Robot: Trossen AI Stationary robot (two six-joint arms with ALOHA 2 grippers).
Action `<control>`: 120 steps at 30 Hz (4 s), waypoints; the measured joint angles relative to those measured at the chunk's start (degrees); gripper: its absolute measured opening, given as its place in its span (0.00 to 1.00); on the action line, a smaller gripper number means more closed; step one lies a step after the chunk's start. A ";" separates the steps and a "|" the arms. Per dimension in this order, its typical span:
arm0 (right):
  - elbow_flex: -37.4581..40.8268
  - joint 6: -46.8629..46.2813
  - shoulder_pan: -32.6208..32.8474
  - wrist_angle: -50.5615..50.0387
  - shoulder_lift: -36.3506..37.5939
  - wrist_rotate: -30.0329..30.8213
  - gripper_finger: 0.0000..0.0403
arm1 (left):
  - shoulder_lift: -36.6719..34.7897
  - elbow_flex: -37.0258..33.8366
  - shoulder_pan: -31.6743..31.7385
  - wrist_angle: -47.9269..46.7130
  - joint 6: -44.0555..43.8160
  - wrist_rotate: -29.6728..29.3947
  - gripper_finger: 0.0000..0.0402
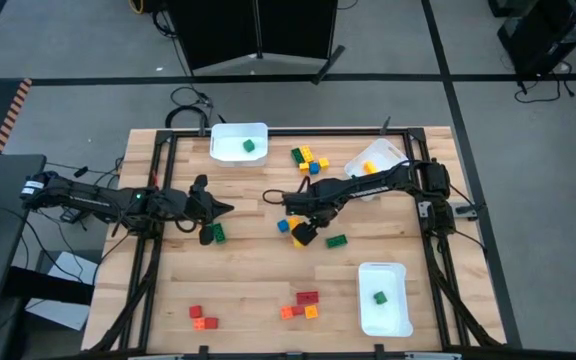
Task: Sort blocks by size
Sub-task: Put the green 8 stud gamepiece into the top right white bin
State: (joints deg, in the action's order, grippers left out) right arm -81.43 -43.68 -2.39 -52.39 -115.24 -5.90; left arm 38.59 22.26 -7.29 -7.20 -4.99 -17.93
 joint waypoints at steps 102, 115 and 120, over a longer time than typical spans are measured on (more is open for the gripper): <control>7.30 7.61 -23.96 -8.45 37.38 26.80 0.25 | 0.02 0.00 0.02 0.61 0.04 0.61 0.01; 15.01 18.37 -42.96 -11.86 32.10 20.49 0.25 | 0.02 -0.02 0.02 1.79 0.02 0.61 0.01; 22.36 20.12 -44.71 -5.23 30.97 16.27 0.25 | 0.02 -0.02 0.02 1.81 0.02 0.61 0.01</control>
State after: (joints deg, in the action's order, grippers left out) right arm -59.07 -23.56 -47.10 -57.63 -84.27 10.38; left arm 38.61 22.24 -7.27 -5.39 -4.97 -17.32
